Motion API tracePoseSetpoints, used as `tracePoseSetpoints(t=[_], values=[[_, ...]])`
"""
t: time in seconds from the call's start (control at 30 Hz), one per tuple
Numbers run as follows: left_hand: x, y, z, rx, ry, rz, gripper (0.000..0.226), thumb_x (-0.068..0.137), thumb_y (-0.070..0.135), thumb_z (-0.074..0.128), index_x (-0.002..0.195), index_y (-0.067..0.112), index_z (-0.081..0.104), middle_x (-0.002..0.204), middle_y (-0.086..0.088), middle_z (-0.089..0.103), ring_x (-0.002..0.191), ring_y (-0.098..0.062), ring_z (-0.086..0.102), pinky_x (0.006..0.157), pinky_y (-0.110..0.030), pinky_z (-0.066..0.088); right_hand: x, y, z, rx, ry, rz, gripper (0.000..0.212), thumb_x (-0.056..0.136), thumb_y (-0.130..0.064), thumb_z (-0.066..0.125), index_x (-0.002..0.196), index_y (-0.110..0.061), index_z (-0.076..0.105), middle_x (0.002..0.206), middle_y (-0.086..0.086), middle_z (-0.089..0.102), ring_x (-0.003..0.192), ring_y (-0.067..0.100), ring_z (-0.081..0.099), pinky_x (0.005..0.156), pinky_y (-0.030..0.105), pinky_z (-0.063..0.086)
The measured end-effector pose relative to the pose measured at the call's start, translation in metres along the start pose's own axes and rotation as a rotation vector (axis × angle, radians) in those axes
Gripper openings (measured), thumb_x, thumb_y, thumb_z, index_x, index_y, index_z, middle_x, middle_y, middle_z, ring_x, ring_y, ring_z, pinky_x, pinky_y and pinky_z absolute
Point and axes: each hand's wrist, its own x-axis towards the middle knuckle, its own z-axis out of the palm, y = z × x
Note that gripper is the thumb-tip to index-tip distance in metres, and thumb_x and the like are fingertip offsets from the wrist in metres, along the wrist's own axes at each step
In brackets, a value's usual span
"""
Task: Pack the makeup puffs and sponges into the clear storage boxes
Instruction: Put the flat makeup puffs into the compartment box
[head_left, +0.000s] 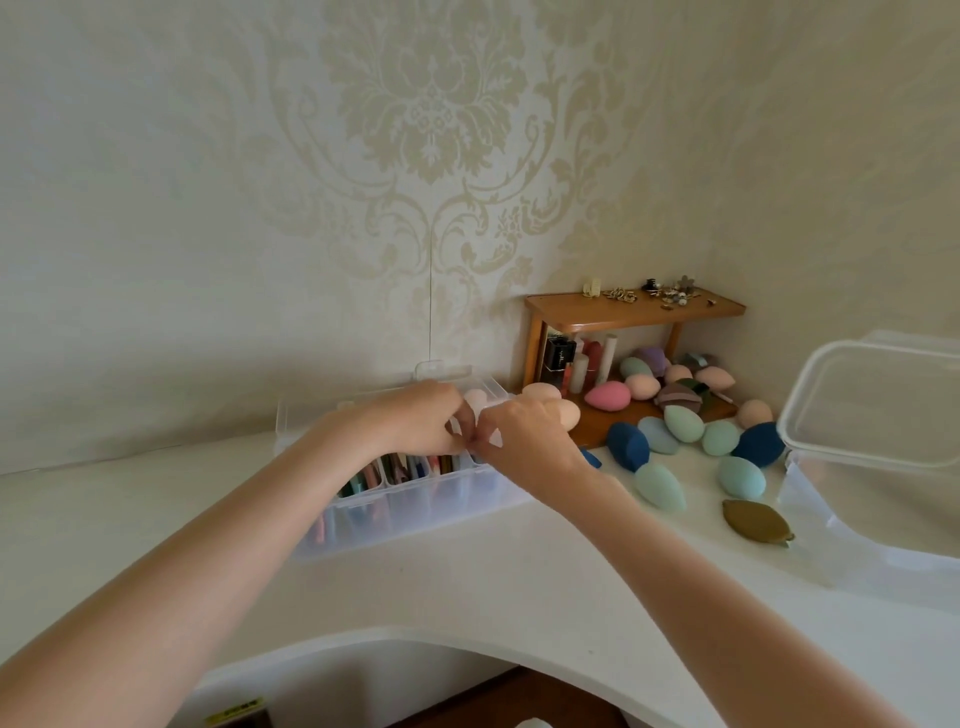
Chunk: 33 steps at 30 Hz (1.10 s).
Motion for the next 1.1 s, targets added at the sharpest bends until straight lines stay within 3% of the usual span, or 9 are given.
tracePoseSetpoints(t=[0.1, 0.2, 0.33, 0.43, 0.57, 0.67, 0.83, 0.97, 1.1], values=[[0.001, 0.000, -0.004, -0.004, -0.044, 0.021, 0.021, 0.086, 0.014, 0.054, 0.099, 0.017, 0.072, 0.098, 0.001, 0.068, 0.095, -0.018, 0.063, 0.081, -0.027, 0.048, 0.001, 0.010, -0.013, 0.069, -0.061, -0.014, 0.024, 0.095, -0.028, 0.050, 0.102, -0.017, 0.070, 0.104, 0.004, 0.065, 0.085, 0.016, 0.055, 0.080, 0.028, 0.048], [0.003, -0.002, -0.007, -0.008, -0.060, 0.026, 0.019, 0.085, 0.013, 0.055, 0.095, 0.017, 0.070, 0.088, 0.010, 0.063, 0.090, -0.016, 0.063, 0.076, -0.022, 0.046, 0.005, 0.047, -0.029, 0.229, 0.093, 0.152, 0.022, 0.093, -0.018, 0.052, 0.103, -0.013, 0.071, 0.106, 0.006, 0.068, 0.091, 0.019, 0.060, 0.079, 0.027, 0.046], [0.007, 0.003, -0.012, -0.021, -0.094, 0.041, 0.025, 0.086, 0.011, 0.052, 0.104, 0.018, 0.068, 0.104, 0.004, 0.066, 0.080, -0.012, 0.064, 0.079, -0.026, 0.049, 0.012, 0.107, -0.038, 0.012, -0.036, 0.419, 0.026, 0.093, -0.012, 0.050, 0.116, -0.010, 0.061, 0.119, 0.011, 0.061, 0.113, 0.028, 0.056, 0.096, 0.036, 0.046], [0.006, 0.008, -0.014, -0.016, -0.148, 0.049, 0.034, 0.088, 0.009, 0.046, 0.109, 0.022, 0.070, 0.111, 0.006, 0.068, 0.062, -0.012, 0.061, 0.079, -0.026, 0.051, 0.008, 0.141, -0.021, -0.127, -0.129, 0.480, 0.033, 0.093, -0.007, 0.048, 0.126, -0.007, 0.051, 0.122, 0.014, 0.058, 0.116, 0.027, 0.054, 0.092, 0.031, 0.045], [0.007, 0.008, -0.015, -0.001, -0.167, 0.022, 0.034, 0.089, 0.009, 0.045, 0.107, 0.022, 0.071, 0.111, 0.008, 0.069, 0.067, -0.017, 0.066, 0.087, -0.030, 0.052, -0.001, 0.157, -0.001, -0.153, -0.277, 0.464, 0.039, 0.094, -0.007, 0.045, 0.132, -0.006, 0.046, 0.130, 0.017, 0.053, 0.118, 0.031, 0.054, 0.096, 0.035, 0.044], [0.009, 0.010, -0.016, 0.013, -0.164, 0.008, 0.033, 0.088, 0.010, 0.046, 0.104, 0.022, 0.072, 0.108, 0.007, 0.070, 0.082, -0.021, 0.069, 0.092, -0.032, 0.052, -0.003, 0.158, 0.003, -0.110, -0.192, 0.439, 0.045, 0.088, -0.002, 0.053, 0.132, -0.005, 0.046, 0.137, 0.015, 0.041, 0.119, 0.034, 0.049, 0.099, 0.039, 0.045], [0.016, 0.015, -0.016, 0.045, -0.166, -0.034, 0.033, 0.089, 0.009, 0.045, 0.101, 0.020, 0.073, 0.108, -0.003, 0.071, 0.057, -0.009, 0.057, 0.081, -0.029, 0.051, 0.011, 0.134, -0.037, -0.095, 0.053, 0.379, 0.027, 0.089, -0.003, 0.053, 0.115, -0.004, 0.058, 0.125, 0.017, 0.049, 0.110, 0.030, 0.054, 0.084, 0.033, 0.045], [0.016, 0.015, -0.013, 0.061, -0.124, -0.094, 0.031, 0.089, 0.012, 0.046, 0.098, 0.023, 0.074, 0.107, 0.003, 0.072, 0.095, -0.018, 0.066, 0.088, -0.029, 0.050, 0.015, 0.084, -0.065, 0.171, 0.234, 0.233, 0.024, 0.090, -0.012, 0.057, 0.114, -0.008, 0.060, 0.106, 0.008, 0.061, 0.089, 0.016, 0.056, 0.068, 0.020, 0.044], [0.017, 0.015, -0.011, 0.043, -0.128, -0.117, 0.022, 0.086, 0.019, 0.056, 0.098, 0.016, 0.073, 0.106, 0.000, 0.072, 0.101, -0.020, 0.066, 0.091, -0.032, 0.051, 0.004, 0.029, -0.051, 0.407, 0.166, 0.120, 0.021, 0.086, -0.010, 0.062, 0.103, -0.012, 0.051, 0.070, -0.009, 0.050, 0.060, 0.005, 0.049, 0.053, 0.008, 0.044]])
